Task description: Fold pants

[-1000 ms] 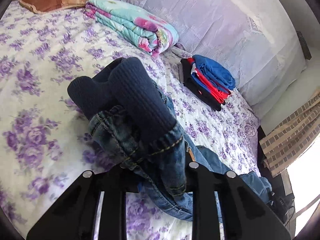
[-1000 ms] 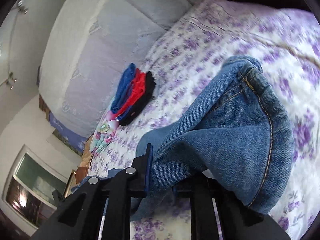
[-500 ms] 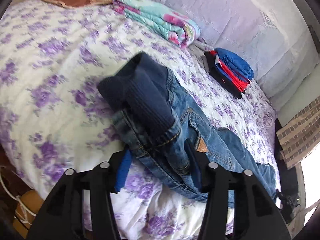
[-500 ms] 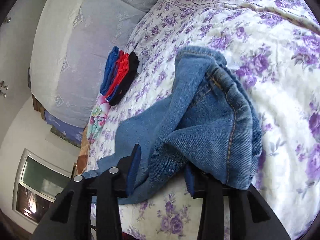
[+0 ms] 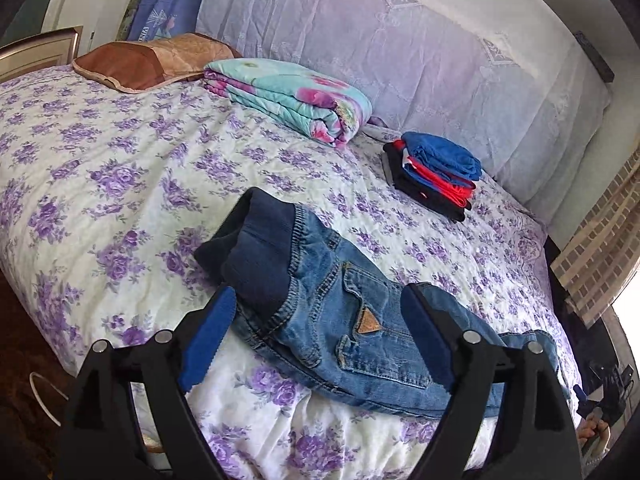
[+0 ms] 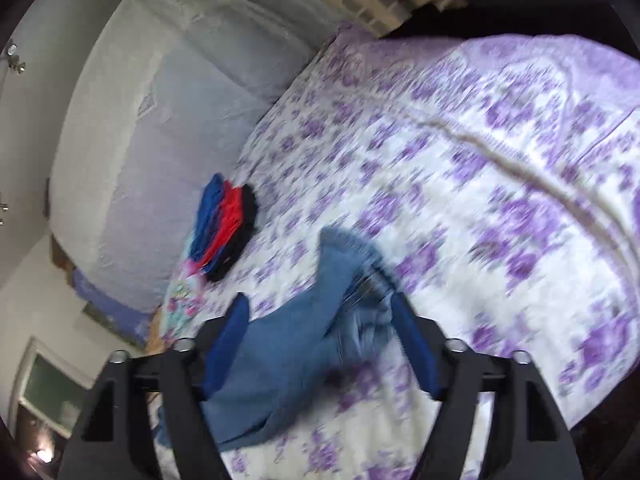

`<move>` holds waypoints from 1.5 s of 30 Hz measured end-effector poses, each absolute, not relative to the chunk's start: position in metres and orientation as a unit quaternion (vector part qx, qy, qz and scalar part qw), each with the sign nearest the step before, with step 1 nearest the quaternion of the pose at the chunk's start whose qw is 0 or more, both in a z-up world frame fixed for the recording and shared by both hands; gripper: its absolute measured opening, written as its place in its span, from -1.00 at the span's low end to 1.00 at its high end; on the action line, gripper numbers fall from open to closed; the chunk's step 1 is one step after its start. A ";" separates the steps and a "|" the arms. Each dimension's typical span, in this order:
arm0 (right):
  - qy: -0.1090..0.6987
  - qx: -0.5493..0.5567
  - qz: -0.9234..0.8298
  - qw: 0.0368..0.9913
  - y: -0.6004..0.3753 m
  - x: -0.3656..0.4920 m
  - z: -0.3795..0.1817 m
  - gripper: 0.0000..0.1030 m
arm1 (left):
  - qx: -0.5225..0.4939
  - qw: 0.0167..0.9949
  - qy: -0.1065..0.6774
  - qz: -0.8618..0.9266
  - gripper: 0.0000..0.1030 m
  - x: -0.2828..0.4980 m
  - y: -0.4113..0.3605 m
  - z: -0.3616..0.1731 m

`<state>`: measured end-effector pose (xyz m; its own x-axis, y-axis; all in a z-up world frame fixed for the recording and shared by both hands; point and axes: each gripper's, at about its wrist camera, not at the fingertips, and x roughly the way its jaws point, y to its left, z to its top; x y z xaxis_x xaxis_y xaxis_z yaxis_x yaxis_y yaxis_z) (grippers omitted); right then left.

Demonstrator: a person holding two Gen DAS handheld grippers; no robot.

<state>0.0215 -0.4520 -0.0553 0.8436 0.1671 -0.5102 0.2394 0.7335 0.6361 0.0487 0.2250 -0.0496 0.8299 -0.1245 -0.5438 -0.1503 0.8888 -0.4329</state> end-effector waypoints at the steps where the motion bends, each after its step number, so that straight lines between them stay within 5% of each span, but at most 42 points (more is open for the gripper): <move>1: 0.289 0.359 -0.032 0.887 -0.462 0.030 -0.056 0.66 | -0.235 0.926 0.294 0.002 0.59 0.053 0.222 -0.051; 11: 0.393 0.356 0.051 0.847 -0.440 0.133 -0.104 0.60 | -0.221 0.925 0.309 0.011 0.70 0.068 0.219 -0.057; 12: 0.391 0.353 0.057 0.848 -0.433 0.138 -0.105 0.49 | -0.220 0.925 0.310 0.013 0.71 0.069 0.220 -0.058; 13: 0.391 0.351 0.057 0.849 -0.428 0.141 -0.108 0.11 | -0.219 0.925 0.310 0.015 0.72 0.070 0.220 -0.059; 14: 0.387 0.359 0.070 0.846 -0.424 0.144 -0.109 -0.46 | -0.218 0.925 0.310 0.017 0.73 0.070 0.220 -0.061; 18: 0.288 0.302 0.086 0.905 -0.409 0.111 -0.046 -0.53 | -0.213 0.927 0.307 0.028 0.74 0.070 0.220 -0.064; 21: 0.256 0.246 0.062 0.933 -0.407 0.083 -0.022 -0.54 | -0.225 0.925 0.306 0.034 0.74 0.070 0.223 -0.069; 25: 0.374 0.257 -0.007 0.891 -0.434 0.091 -0.096 -0.29 | -0.235 0.913 0.331 0.041 0.77 0.075 0.226 -0.088; 31: 0.271 0.340 -0.003 0.900 -0.451 0.032 -0.070 -0.03 | -0.301 0.897 0.325 0.021 0.75 0.064 0.254 -0.082; 38: 0.288 0.363 0.111 0.879 -0.405 0.026 -0.056 -0.02 | -0.300 0.899 0.318 -0.020 0.20 0.056 0.250 -0.061; 45: 0.319 0.364 0.164 0.860 -0.367 0.034 -0.060 0.07 | -0.304 0.886 0.350 -0.019 0.16 0.059 0.248 -0.072</move>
<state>0.0339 -0.3667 -0.0596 0.7434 0.5137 -0.4283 -0.0496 0.6809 0.7307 0.0591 0.2482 -0.0722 0.7546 -0.2458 -0.6084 -0.1798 0.8142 -0.5520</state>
